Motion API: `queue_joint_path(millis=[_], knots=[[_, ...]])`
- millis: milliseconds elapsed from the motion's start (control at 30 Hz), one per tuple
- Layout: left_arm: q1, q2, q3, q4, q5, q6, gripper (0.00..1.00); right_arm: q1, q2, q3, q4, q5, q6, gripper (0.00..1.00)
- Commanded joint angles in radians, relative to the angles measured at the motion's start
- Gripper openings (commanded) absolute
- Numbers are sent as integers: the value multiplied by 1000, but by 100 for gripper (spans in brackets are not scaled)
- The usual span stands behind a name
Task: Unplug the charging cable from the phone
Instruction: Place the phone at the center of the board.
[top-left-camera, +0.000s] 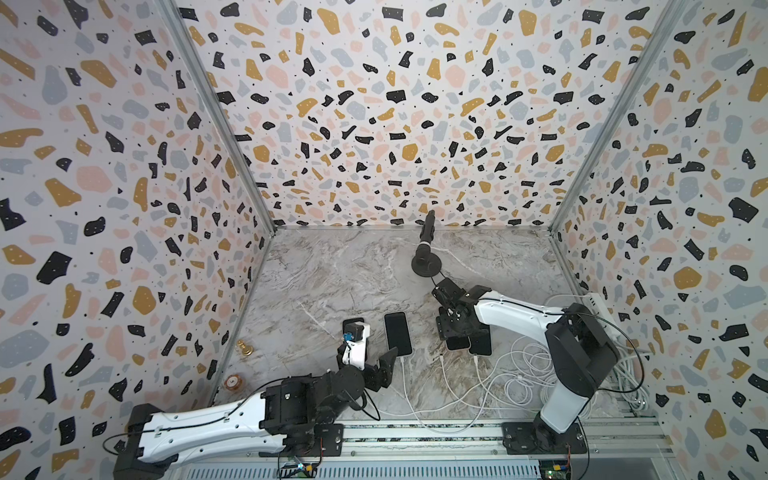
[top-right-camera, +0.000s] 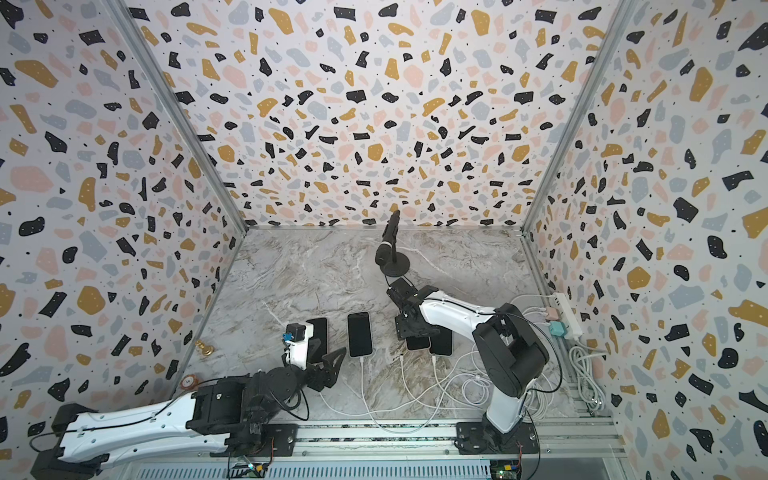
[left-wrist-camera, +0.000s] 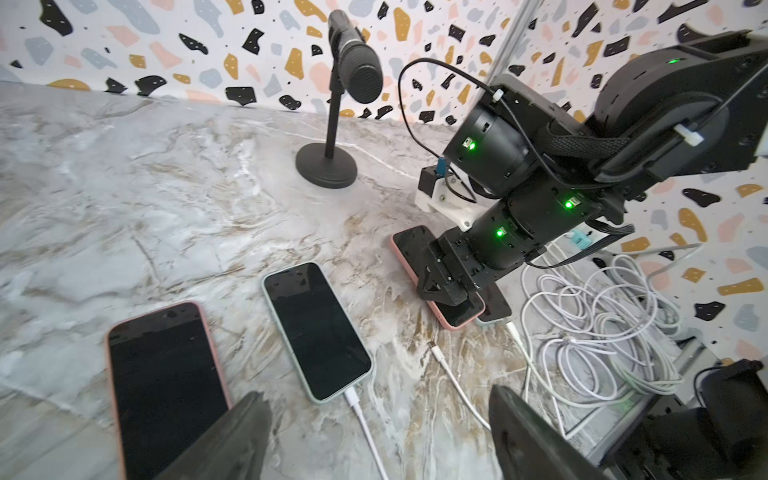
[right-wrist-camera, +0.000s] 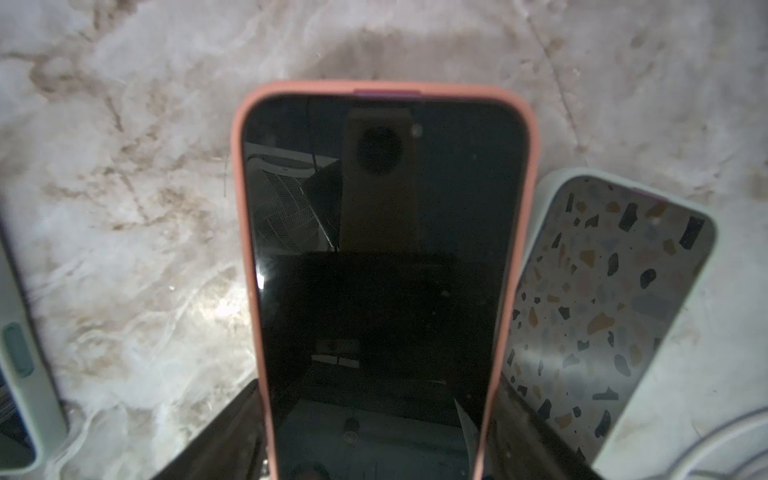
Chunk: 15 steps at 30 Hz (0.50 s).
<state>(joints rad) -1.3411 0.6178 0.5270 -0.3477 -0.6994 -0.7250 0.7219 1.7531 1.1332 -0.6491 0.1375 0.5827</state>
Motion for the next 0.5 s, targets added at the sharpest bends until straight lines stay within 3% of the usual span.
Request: queue_joint_path(millis=[0,467], knots=[[7,39,66,-151,-46,-60,87,6,-7,4,43,19,-3,0],[63,27,63,-249,-73,-186,100,48,-19,-94,165,-62,104,0]])
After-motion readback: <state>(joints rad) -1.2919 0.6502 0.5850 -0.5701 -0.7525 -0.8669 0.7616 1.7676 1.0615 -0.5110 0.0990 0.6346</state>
